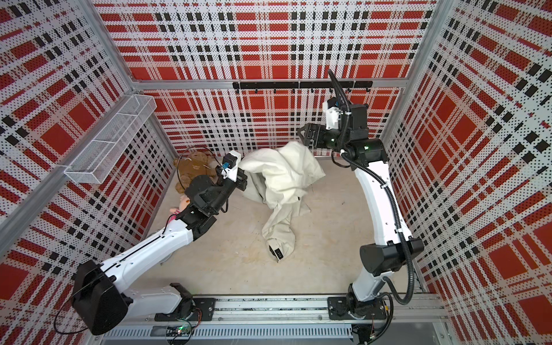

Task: Unzip the jacket
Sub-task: Flatten out the jacket at the center of the board.

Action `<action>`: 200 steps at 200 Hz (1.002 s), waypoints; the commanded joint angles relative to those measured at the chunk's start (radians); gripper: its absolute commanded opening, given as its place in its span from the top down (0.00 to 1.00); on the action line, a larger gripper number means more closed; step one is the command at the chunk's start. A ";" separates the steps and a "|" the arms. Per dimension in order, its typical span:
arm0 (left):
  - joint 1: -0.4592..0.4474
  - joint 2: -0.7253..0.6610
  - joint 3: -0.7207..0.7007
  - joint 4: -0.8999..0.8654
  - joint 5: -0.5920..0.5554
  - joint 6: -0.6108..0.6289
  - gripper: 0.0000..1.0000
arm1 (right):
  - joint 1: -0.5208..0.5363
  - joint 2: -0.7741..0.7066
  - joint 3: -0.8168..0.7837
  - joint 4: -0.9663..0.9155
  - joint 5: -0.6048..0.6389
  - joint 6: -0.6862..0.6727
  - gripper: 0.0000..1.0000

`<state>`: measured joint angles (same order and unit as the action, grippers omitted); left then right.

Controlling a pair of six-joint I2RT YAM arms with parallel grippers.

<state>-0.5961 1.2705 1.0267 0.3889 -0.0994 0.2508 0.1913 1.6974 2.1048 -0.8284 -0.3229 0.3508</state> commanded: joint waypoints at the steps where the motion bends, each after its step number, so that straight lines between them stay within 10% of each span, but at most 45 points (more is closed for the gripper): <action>1: 0.004 -0.030 0.079 -0.231 0.033 -0.077 1.00 | 0.006 -0.100 -0.252 -0.003 0.155 -0.101 0.00; 39: 0.013 -0.047 0.122 -0.293 0.050 -0.166 1.00 | 0.012 -0.623 -1.060 0.582 -0.079 -0.058 0.01; 74: 0.036 0.017 0.296 -0.424 -0.011 -0.246 1.00 | 0.192 -0.866 -1.486 0.957 0.013 -0.019 0.00; 120: 0.039 0.143 0.604 -0.632 -0.056 -0.349 1.00 | 0.622 -0.690 -1.682 1.346 0.393 -0.172 0.00; 159: 0.035 0.136 0.691 -0.672 -0.077 -0.421 1.00 | 0.740 -0.400 -1.643 1.608 0.641 -0.167 0.01; 200: 0.026 0.087 0.685 -0.672 -0.074 -0.458 1.00 | 0.705 -0.121 -1.685 2.200 0.628 -0.086 0.00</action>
<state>-0.5636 1.4223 1.6787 -0.3458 -0.1665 -0.1581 0.9192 1.4559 0.4187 0.9367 0.2474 0.2245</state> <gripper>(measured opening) 0.056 0.999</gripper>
